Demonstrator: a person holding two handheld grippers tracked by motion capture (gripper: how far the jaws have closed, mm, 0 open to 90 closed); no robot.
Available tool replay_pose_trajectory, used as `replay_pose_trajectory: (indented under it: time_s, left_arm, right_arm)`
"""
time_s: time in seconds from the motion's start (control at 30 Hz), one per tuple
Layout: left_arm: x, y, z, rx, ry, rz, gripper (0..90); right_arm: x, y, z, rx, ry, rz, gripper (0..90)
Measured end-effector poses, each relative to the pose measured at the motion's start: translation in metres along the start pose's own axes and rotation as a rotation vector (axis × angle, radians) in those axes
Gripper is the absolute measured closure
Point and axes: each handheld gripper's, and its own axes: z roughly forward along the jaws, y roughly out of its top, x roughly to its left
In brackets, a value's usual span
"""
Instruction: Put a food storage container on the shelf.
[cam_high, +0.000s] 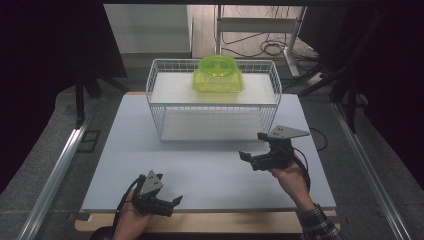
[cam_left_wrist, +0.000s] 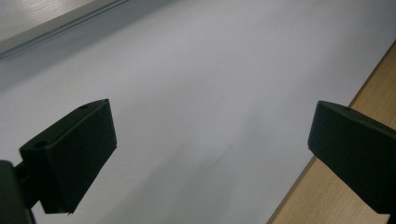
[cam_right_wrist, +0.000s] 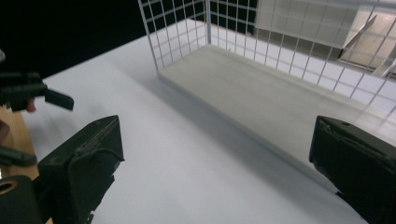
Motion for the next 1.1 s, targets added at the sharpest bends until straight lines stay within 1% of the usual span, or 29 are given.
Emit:
replay_pose_trajectory:
  time_s: [0.07,0.1,0.13,0.17,0.2,0.27,0.3,0.33,0.37,0.4,0.47,0.5,0.53,0.57,0.6,0.63,0.67,0.73,0.77,0.8,0.83,0.87,0.9,0.97,1.0,1.03,1.1]
  left_arm:
    - [0.0,0.0,0.0,-0.003,-0.001,-0.001,0.9]
    - [0.0,0.0,0.0,-0.003,-0.001,-0.001,0.9]
    - [0.0,0.0,0.0,-0.006,-0.001,0.003,0.9]
    - [0.0,0.0,0.0,-0.006,-0.001,0.003,0.9]
    - [0.0,0.0,0.0,-0.006,0.0,0.006,0.9]
    - [0.0,0.0,0.0,-0.008,-0.001,0.008,0.8]
    - [0.0,0.0,0.0,-0.01,-0.001,0.008,0.8]
    - [-0.001,0.0,0.0,-0.012,-0.003,0.011,0.8]
    - [-0.001,0.0,0.0,-0.012,-0.003,0.011,0.8]
    - [0.0,0.0,0.0,-0.012,-0.004,0.013,0.8]
    - [0.0,-0.001,0.0,-0.013,-0.008,0.021,0.7]
    - [-0.001,-0.001,0.001,-0.01,-0.007,0.03,0.6]
    - [-0.001,-0.001,0.001,-0.008,-0.008,0.034,0.5]
    - [-0.001,-0.001,0.001,-0.008,-0.008,0.034,0.4]
    - [-0.002,-0.001,0.002,-0.009,-0.007,0.036,0.4]
    - [-0.002,-0.001,0.002,-0.009,-0.007,0.036,0.4]
    - [-0.002,-0.001,0.002,-0.006,-0.007,0.036,0.4]
    - [-0.002,-0.001,0.002,-0.003,-0.007,0.034,0.3]
    - [-0.002,-0.001,0.002,-0.003,-0.007,0.034,0.4]
    - [-0.002,-0.001,0.002,0.002,-0.005,0.036,0.4]
    - [-0.002,-0.001,0.002,0.002,-0.005,0.036,0.4]
    - [-0.002,-0.001,0.003,0.007,-0.002,0.04,0.4]
    - [-0.002,-0.002,0.003,0.019,0.003,0.042,0.3]
    - [-0.002,-0.002,0.004,0.025,0.006,0.045,0.3]
    - [-0.003,-0.002,0.004,0.033,0.011,0.047,0.3]
    - [-0.002,-0.002,0.005,0.044,0.018,0.048,0.3]
    - [-0.002,-0.002,0.007,0.074,0.038,0.039,0.4]
  right_arm:
    - [0.003,-0.012,-0.003,0.005,-0.013,-0.003,3.2]
    - [0.003,-0.012,-0.003,0.005,-0.013,-0.003,3.2]
    - [0.004,-0.02,-0.004,0.008,-0.017,-0.003,3.2]
    - [0.004,-0.02,-0.004,0.008,-0.017,-0.003,3.2]
    - [0.005,-0.024,-0.004,0.014,-0.022,-0.004,3.2]
    - [0.008,-0.038,-0.002,0.032,-0.032,-0.009,3.2]
    - [0.008,-0.038,-0.002,0.032,-0.032,-0.009,3.2]
    - [0.008,-0.046,-0.001,0.044,-0.037,-0.009,3.2]
    - [0.008,-0.046,-0.001,0.044,-0.037,-0.009,3.2]
    - [0.009,-0.05,0.0,0.049,-0.04,-0.007,3.2]
    - [0.009,-0.06,0.002,0.065,-0.043,-0.005,3.1]
    - [0.009,-0.069,0.003,0.083,-0.046,-0.007,3.1]
    - [0.009,-0.073,0.004,0.093,-0.049,-0.007,2.9]
    - [0.009,-0.073,0.004,0.093,-0.049,-0.007,2.9]
    - [0.01,-0.08,0.006,0.109,-0.053,-0.011,2.7]
    - [0.01,-0.08,0.006,0.109,-0.053,-0.011,2.7]
    - [0.01,-0.087,0.007,0.131,-0.056,-0.01,2.6]
    - [0.01,-0.093,0.009,0.149,-0.05,0.002,2.6]
    - [0.01,-0.093,0.009,0.149,-0.05,0.002,2.6]
    - [0.01,-0.099,0.012,0.172,-0.042,0.009,2.6]
    - [0.01,-0.099,0.012,0.172,-0.042,0.009,2.6]
    - [0.011,-0.102,0.015,0.196,-0.043,0.0,2.6]
    - [0.012,-0.103,0.016,0.202,-0.045,-0.006,2.6]
    - [0.012,-0.103,0.018,0.21,-0.048,-0.013,2.6]
    - [0.012,-0.104,0.019,0.221,-0.05,-0.012,2.3]
    - [0.012,-0.104,0.019,0.221,-0.05,-0.012,2.3]
    - [0.01,-0.106,0.02,0.232,-0.049,-0.002,2.0]
